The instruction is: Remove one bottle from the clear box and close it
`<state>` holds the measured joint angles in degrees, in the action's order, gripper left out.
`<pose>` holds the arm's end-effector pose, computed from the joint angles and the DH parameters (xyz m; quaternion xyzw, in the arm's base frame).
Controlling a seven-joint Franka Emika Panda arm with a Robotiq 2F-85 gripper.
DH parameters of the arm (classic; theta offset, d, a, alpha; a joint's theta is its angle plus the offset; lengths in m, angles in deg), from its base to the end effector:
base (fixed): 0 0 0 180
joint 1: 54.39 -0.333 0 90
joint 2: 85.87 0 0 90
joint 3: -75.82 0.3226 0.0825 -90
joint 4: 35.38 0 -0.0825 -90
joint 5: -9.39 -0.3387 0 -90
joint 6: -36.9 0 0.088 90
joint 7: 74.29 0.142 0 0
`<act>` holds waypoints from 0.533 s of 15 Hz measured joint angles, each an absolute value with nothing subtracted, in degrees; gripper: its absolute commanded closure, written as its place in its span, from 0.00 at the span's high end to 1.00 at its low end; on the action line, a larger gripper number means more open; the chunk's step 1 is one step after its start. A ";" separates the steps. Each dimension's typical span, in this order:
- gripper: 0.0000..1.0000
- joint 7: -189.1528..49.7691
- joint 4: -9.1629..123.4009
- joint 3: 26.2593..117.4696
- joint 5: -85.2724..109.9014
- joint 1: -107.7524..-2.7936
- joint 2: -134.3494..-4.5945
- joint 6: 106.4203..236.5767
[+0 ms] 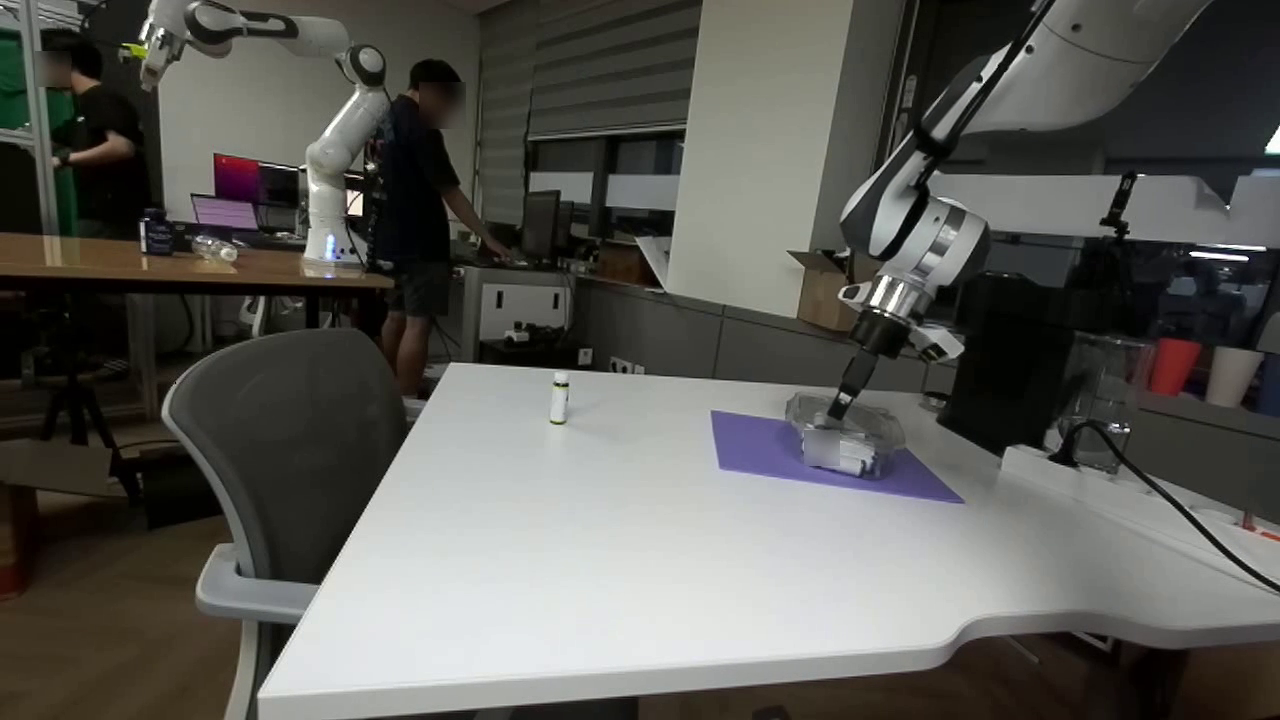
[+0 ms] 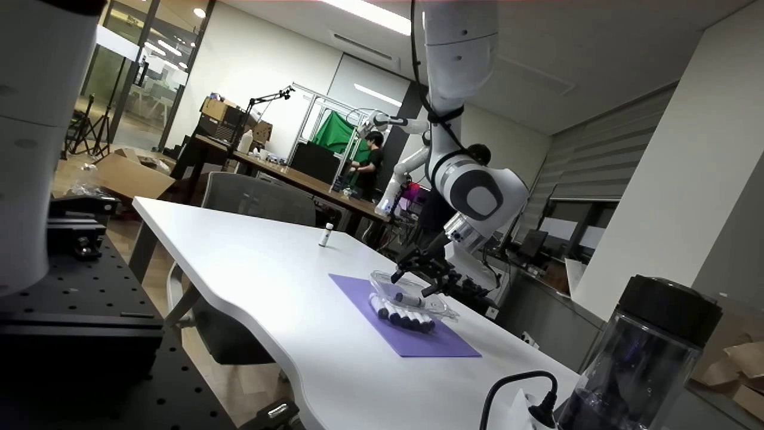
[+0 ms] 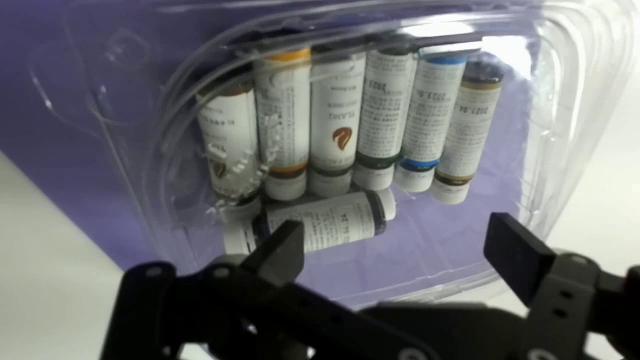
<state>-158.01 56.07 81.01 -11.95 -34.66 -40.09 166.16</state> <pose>0.6330 -0.1504 0.1589 -0.8798 -0.4394 -0.0816 0.1620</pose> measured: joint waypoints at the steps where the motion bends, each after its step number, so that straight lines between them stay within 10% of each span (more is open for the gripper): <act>1: 1.00 -158.01 56.07 81.08 -11.95 -34.70 -40.12 166.05; 8: 1.00 -158.09 56.24 81.42 -10.33 -36.43 -45.08 166.27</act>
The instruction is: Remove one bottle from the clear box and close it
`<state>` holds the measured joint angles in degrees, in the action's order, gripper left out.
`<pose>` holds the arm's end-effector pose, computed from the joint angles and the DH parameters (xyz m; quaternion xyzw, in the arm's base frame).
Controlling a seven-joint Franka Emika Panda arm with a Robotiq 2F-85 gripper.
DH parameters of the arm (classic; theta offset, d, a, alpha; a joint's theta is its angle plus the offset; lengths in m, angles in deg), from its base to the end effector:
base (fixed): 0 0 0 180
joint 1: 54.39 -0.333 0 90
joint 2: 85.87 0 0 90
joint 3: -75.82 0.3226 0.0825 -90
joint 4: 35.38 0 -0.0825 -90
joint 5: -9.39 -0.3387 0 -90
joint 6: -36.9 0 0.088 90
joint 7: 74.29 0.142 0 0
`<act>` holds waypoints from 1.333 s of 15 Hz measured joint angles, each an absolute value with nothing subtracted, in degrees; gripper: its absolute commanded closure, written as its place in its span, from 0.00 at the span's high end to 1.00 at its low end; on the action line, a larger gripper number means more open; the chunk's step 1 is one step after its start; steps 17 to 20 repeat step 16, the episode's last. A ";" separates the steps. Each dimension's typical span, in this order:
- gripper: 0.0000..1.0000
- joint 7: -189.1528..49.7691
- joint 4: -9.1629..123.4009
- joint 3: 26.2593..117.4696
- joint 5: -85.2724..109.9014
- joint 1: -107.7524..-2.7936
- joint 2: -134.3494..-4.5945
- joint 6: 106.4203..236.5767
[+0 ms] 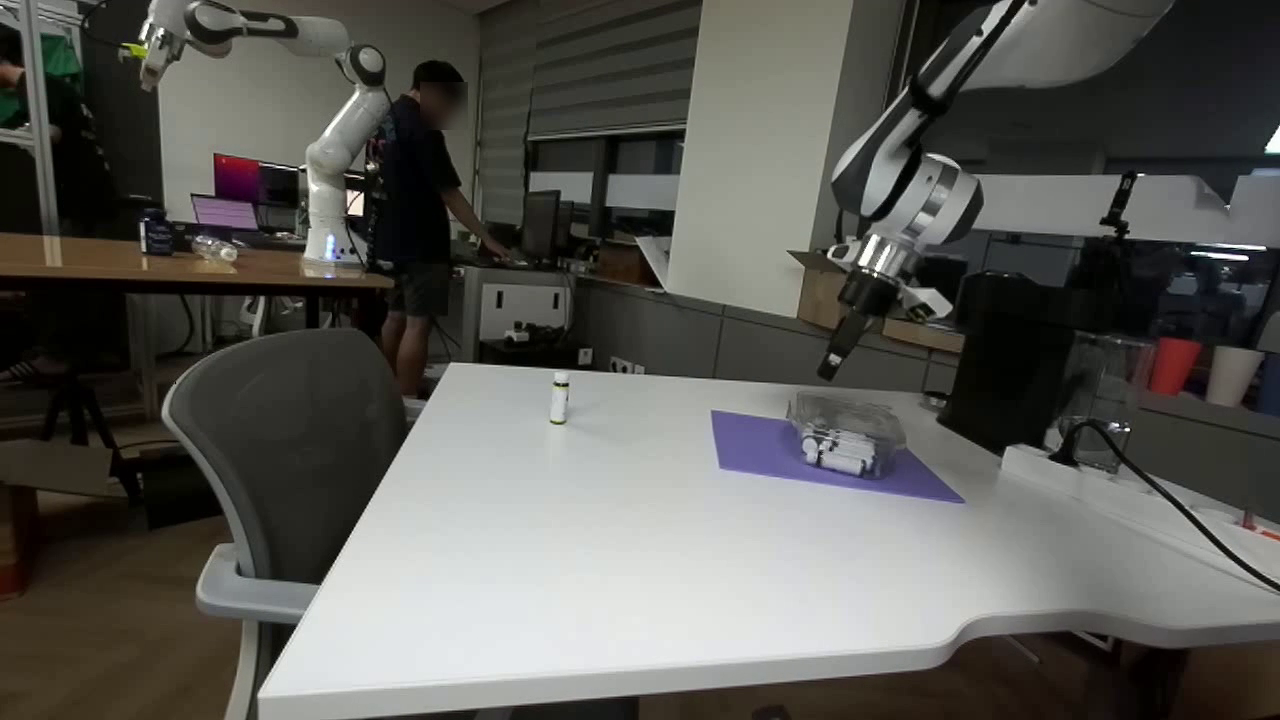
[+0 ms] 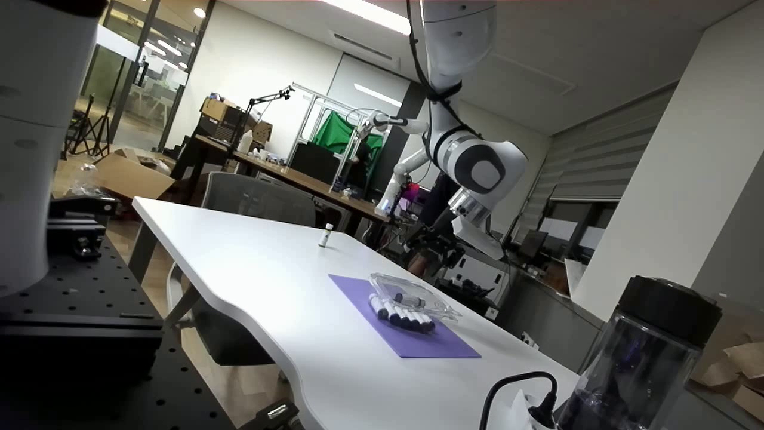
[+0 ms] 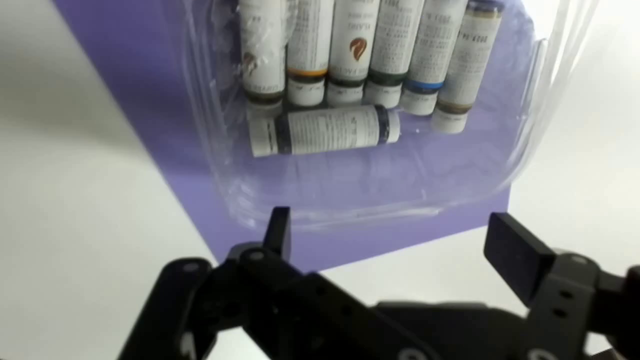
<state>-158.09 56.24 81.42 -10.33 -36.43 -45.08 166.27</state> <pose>0.6489 -0.1318 0.2147 -0.8664 -0.4719 -0.1022 0.1275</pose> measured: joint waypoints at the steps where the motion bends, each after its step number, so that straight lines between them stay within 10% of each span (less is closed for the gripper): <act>1: 1.00 -158.10 56.44 81.45 -9.70 -36.98 -46.94 166.30; 20: 1.00 -158.14 59.00 80.71 -5.11 -40.47 -56.90 166.78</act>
